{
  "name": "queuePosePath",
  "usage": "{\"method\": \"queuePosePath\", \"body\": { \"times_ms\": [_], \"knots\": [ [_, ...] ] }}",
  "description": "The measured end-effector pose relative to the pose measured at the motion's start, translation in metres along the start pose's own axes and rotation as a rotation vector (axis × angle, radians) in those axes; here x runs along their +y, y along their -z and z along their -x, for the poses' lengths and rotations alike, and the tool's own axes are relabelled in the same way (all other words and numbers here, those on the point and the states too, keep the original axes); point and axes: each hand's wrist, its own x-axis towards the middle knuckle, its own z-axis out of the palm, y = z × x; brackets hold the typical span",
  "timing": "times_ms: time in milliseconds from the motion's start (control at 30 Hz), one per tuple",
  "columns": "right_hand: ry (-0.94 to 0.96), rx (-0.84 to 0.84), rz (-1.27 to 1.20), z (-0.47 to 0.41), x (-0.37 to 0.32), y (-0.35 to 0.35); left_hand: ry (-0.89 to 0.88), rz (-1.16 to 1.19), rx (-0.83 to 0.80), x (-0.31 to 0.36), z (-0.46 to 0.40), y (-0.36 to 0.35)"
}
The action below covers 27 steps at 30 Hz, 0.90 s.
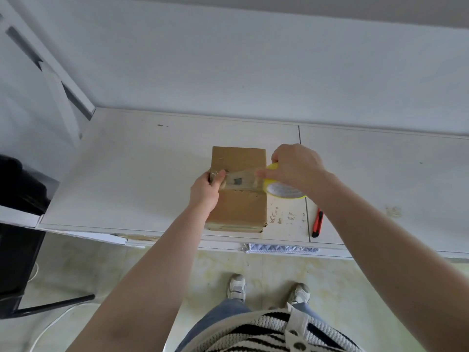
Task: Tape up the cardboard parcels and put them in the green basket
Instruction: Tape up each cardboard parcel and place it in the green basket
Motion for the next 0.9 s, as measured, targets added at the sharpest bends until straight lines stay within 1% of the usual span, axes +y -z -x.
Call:
{"method": "queuePosePath", "body": {
  "times_ms": [67,233,267,333,367,400,433,500,567,667,800,900],
  "knots": [
    [-0.039,-0.033,0.065,-0.001,0.008,-0.002,-0.005,-0.018,0.013,0.0,0.0,-0.001],
    [-0.149,-0.126,-0.078,-0.004,0.025,-0.026,-0.035,-0.096,0.044,0.008,0.008,-0.001],
    [-0.158,-0.131,-0.091,-0.005,0.026,-0.03,-0.036,-0.185,0.058,0.011,0.01,-0.002],
    [-0.178,-0.14,-0.097,-0.008,0.027,-0.039,-0.07,-0.519,0.124,0.016,0.013,-0.004],
    [-0.187,-0.147,-0.092,-0.009,0.027,-0.042,-0.131,-0.681,0.183,0.019,0.014,-0.005],
    [-0.194,-0.151,-0.078,-0.01,0.027,-0.045,-0.226,-0.79,0.232,0.023,0.015,-0.007],
    [-0.199,-0.151,-0.062,-0.011,0.028,-0.047,-0.337,-0.839,0.255,0.028,0.015,-0.01],
    [-0.205,-0.146,-0.039,-0.012,0.028,-0.048,-0.514,-0.852,0.209,0.037,0.014,-0.017],
    [-0.203,-0.139,-0.035,-0.013,0.029,-0.049,-0.58,-0.89,0.116,0.038,0.013,-0.028],
    [-0.198,-0.143,-0.047,-0.011,0.029,-0.051,-0.548,-0.974,0.052,0.031,0.01,-0.036],
    [-0.192,-0.142,-0.111,-0.01,0.031,-0.057,-0.541,-0.988,0.067,0.025,0.008,-0.037],
    [-0.087,-0.162,-0.263,-0.006,0.043,-0.063,-0.532,-0.974,0.052,0.026,0.008,-0.036]
  ]
}}
